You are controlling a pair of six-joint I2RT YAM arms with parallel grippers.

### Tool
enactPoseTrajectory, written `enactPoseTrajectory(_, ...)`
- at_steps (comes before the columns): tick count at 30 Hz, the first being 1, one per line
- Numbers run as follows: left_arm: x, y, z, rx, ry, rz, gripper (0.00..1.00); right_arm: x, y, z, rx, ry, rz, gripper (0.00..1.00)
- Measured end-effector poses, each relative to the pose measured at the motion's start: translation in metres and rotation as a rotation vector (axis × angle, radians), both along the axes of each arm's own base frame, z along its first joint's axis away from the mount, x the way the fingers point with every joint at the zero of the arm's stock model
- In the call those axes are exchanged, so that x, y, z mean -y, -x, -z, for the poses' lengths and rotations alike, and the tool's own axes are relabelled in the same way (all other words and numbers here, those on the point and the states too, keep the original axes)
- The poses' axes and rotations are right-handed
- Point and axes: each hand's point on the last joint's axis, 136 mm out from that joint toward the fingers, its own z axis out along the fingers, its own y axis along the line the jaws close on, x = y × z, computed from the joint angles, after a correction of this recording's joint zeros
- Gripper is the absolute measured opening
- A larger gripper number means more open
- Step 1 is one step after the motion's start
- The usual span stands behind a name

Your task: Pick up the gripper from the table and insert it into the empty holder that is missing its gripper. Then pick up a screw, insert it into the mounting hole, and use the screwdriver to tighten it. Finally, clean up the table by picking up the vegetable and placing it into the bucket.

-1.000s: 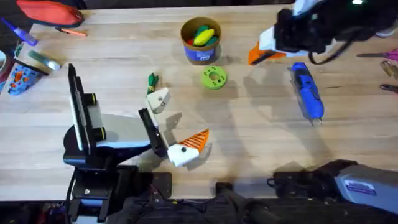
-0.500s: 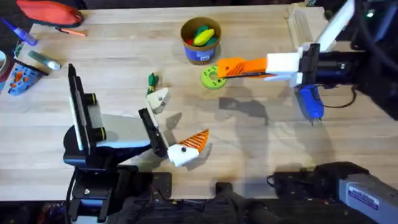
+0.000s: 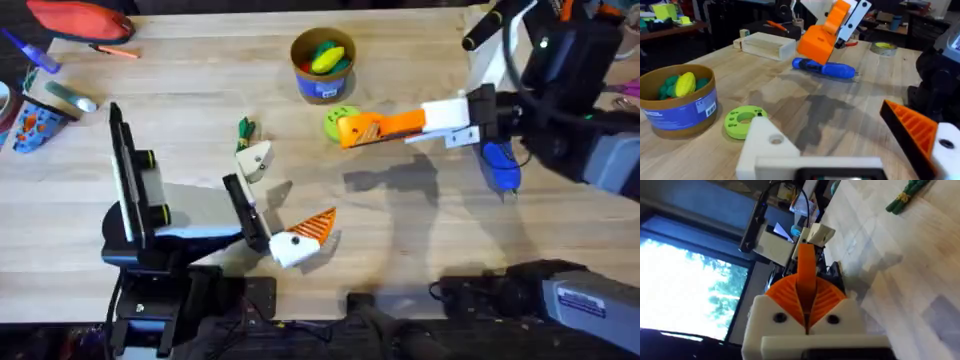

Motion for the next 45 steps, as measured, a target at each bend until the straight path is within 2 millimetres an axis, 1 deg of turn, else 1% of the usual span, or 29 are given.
enactPoseTrajectory(4,0.0,0.0,0.0,0.0,0.0,0.0,0.985,-0.001,0.001,0.004,0.068,-0.017,-0.006,0.009)
enactPoseTrajectory(5,0.0,0.0,0.0,0.0,0.0,0.0,0.985,-0.001,0.001,0.0,0.108,-0.029,-0.004,0.009)
enactPoseTrajectory(7,0.0,0.0,0.0,0.0,0.0,0.0,0.985,-0.001,0.0,-0.003,0.109,-0.034,-0.004,0.009)
enactPoseTrajectory(8,0.0,0.0,0.0,0.0,0.0,0.0,0.985,-0.002,-0.003,-0.007,0.1,-0.04,-0.004,0.009)
enactPoseTrajectory(11,0.0,0.0,0.0,0.0,0.0,0.0,0.985,-0.002,-0.006,-0.004,0.055,-0.041,-0.013,0.009)
enactPoseTrajectory(18,0.0,0.0,0.0,0.0,0.0,0.0,0.985,-0.004,-0.008,0.019,-0.106,-0.029,-0.055,0.009)
enactPoseTrajectory(21,0.0,0.0,0.0,0.0,0.0,0.0,0.985,-0.004,-0.009,0.025,-0.132,-0.027,-0.06,0.009)
enactPoseTrajectory(26,0.0,0.0,0.0,0.0,0.0,0.0,0.985,-0.006,-0.008,0.027,-0.133,-0.026,-0.069,0.009)
enactPoseTrajectory(27,0.0,0.0,0.0,0.0,0.0,0.0,0.985,-0.013,-0.004,0.034,-0.18,-0.019,-0.094,0.009)
enactPoseTrajectory(28,0.0,0.0,0.0,0.0,0.0,0.0,0.985,-0.023,0.001,0.041,-0.231,-0.009,-0.137,0.009)
enactPoseTrajectory(29,0.0,0.0,0.0,0.0,0.0,0.0,0.985,-0.028,0.002,0.042,-0.242,-0.006,-0.155,0.009)
enactPoseTrajectory(30,0.0,0.0,0.0,0.0,0.0,0.0,0.985,-0.041,0.006,0.04,-0.242,0.0,-0.207,0.009)
enactPoseTrajectory(31,0.0,0.0,0.0,0.0,0.0,0.0,0.985,-0.045,0.006,0.038,-0.238,0.001,-0.221,0.009)
enactPoseTrajectory(35,0.0,0.0,0.0,0.0,0.0,0.0,0.985,-0.055,0.003,0.033,-0.228,0.002,-0.249,0.009)
enactPoseTrajectory(40,0.0,0.0,0.0,0.0,0.0,0.0,0.985,-0.065,0.001,0.04,-0.257,0.012,-0.279,0.009)
enactPoseTrajectory(41,0.0,0.0,0.0,0.0,0.0,0.0,0.985,-0.072,0.004,0.045,-0.277,0.019,-0.303,0.009)
enactPoseTrajectory(45,0.0,0.0,0.0,0.0,0.0,0.0,0.985,-0.079,0.005,0.041,-0.261,0.018,-0.325,0.009)
